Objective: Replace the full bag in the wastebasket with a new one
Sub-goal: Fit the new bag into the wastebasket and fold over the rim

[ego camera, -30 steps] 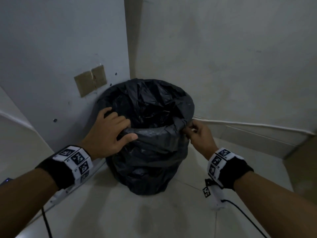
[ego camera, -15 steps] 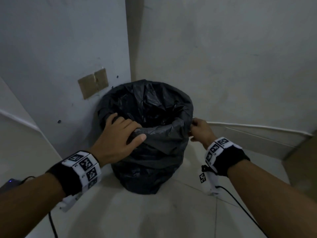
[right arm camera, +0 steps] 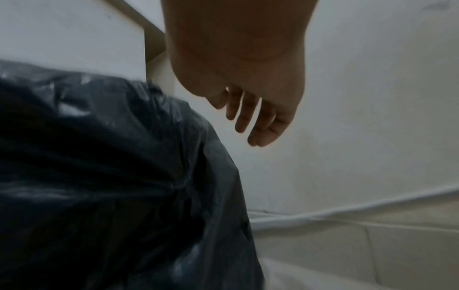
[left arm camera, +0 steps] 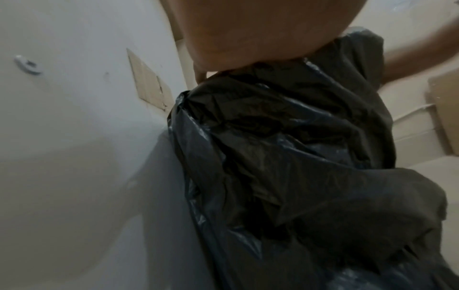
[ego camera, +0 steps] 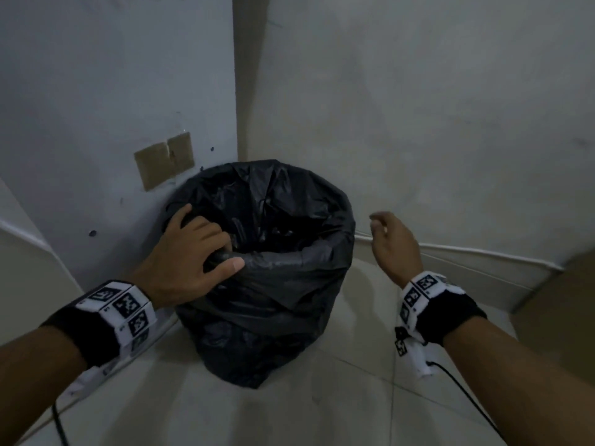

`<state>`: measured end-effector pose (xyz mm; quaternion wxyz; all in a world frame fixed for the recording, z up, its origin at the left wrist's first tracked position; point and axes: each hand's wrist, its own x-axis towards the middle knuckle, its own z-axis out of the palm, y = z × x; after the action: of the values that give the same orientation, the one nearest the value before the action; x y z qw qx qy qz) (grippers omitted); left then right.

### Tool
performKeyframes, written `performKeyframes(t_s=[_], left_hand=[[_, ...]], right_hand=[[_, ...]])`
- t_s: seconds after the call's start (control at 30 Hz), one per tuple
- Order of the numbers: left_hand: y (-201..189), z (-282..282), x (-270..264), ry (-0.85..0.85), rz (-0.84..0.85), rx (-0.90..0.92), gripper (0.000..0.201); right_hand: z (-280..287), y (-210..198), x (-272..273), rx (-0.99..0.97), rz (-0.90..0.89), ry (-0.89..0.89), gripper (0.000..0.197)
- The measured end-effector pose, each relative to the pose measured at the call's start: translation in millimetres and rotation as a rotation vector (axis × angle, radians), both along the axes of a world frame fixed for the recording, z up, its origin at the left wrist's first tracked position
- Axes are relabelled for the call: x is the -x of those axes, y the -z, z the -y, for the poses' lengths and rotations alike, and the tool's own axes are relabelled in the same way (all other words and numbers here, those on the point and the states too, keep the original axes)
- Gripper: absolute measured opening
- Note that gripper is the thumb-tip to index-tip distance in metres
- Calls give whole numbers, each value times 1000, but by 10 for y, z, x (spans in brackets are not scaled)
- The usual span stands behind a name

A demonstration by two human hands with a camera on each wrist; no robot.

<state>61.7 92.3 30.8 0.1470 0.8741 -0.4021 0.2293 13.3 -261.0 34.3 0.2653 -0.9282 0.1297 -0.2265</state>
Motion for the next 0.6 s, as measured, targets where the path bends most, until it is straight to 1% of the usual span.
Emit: performKeyframes(t_s=[0.03, 0.07, 0.1, 0.17, 0.2, 0.23, 0.27, 0.3, 0.33, 0.37, 0.43, 0.47, 0.5, 0.57, 0.6], left_hand=[[6, 13, -10, -10, -12, 6, 55], [12, 29, -18, -18, -36, 17, 57], [10, 45, -23, -24, -60, 32, 58], [-7, 50, -30, -32, -83, 46, 58], [-20, 44, -28, -32, -79, 41, 58], [-31, 37, -26, -27, -72, 32, 57], [-41, 35, -25, -18, -66, 21, 57], [-55, 38, -25, -13, -63, 14, 57], [-64, 35, -28, -10, -66, 14, 56], [-70, 25, -30, -6, -69, 18, 54], [-67, -38, -54, -6, -47, 29, 52], [-69, -87, -75, -7, -25, 30, 51], [-74, -137, -102, -7, -5, 30, 51], [-89, -205, -163, -6, 32, 30, 55], [-92, -226, -193, -9, 45, 35, 58]], right_hand=[[-71, -128, -33, 7, 95, -70, 34], [-160, -259, -60, 48, 119, -168, 39], [-234, -358, -84, 134, 88, -290, 43], [-366, -478, -79, 434, -119, -510, 55], [-390, -488, -86, 587, -251, -579, 65], [-381, -484, -109, 704, -357, -609, 79], [-362, -490, -138, 780, -417, -603, 94], [-354, -518, -171, 822, -431, -584, 104], [-351, -551, -203, 839, -426, -578, 109], [-346, -578, -231, 841, -406, -592, 108], [-334, -656, -237, 876, -383, -625, 95], [-319, -693, -213, 924, -413, -629, 85], [-302, -722, -194, 978, -468, -627, 81], [-276, -750, -169, 1058, -578, -616, 86], [-272, -751, -168, 1082, -578, -621, 92]])
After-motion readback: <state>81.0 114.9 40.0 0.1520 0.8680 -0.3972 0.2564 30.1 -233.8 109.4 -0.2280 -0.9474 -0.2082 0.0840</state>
